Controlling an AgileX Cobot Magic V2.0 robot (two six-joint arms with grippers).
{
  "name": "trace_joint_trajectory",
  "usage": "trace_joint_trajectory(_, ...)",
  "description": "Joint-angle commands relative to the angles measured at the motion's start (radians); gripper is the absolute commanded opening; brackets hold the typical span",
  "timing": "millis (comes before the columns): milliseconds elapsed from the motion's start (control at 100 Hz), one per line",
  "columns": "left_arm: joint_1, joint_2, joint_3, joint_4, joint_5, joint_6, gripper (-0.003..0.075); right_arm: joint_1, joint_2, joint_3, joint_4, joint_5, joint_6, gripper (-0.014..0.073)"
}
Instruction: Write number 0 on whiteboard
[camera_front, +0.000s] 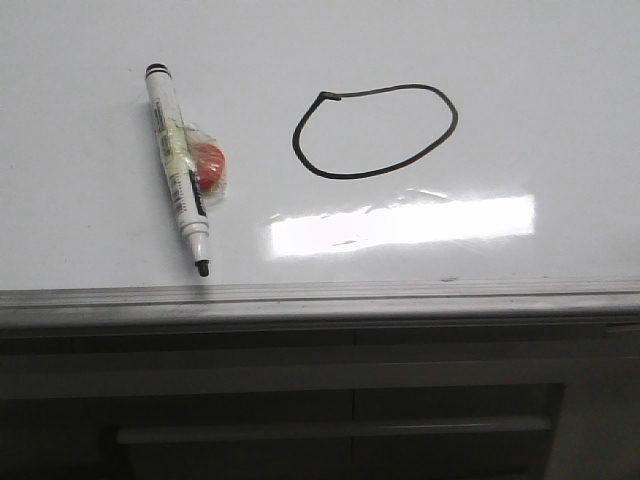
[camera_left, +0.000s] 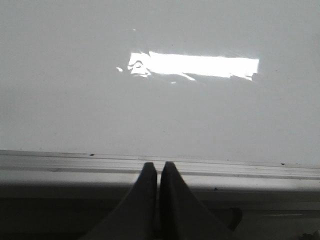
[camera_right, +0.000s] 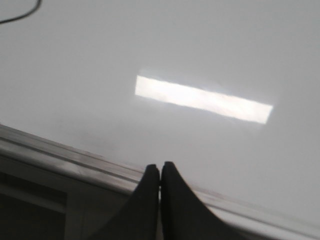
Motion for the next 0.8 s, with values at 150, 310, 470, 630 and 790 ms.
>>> trace_joint_trajectory(150, 0.004, -0.026, 0.036, 0.006, -0.049, -0.011, -0.0020, -0.055, -0.089, 0.011, 0.092, 0.146, 0.004, -0.0048)
trace_joint_trajectory(310, 0.004, -0.026, 0.036, 0.006, -0.049, -0.011, -0.0020, -0.055, -0.093, 0.011, 0.092, 0.142, 0.004, -0.0048)
trace_joint_trajectory(470, 0.004, -0.026, 0.036, 0.006, -0.049, -0.011, -0.0020, -0.055, -0.093, 0.011, 0.092, 0.138, 0.004, -0.0048)
trace_joint_trajectory(630, 0.004, -0.026, 0.036, 0.006, -0.049, -0.011, -0.0020, -0.055, -0.093, 0.011, 0.092, 0.138, 0.004, -0.0048)
trace_joint_trajectory(790, 0.004, -0.026, 0.036, 0.006, -0.049, -0.011, -0.0020, -0.055, -0.093, 0.011, 0.092, 0.138, 0.004, -0.0048)
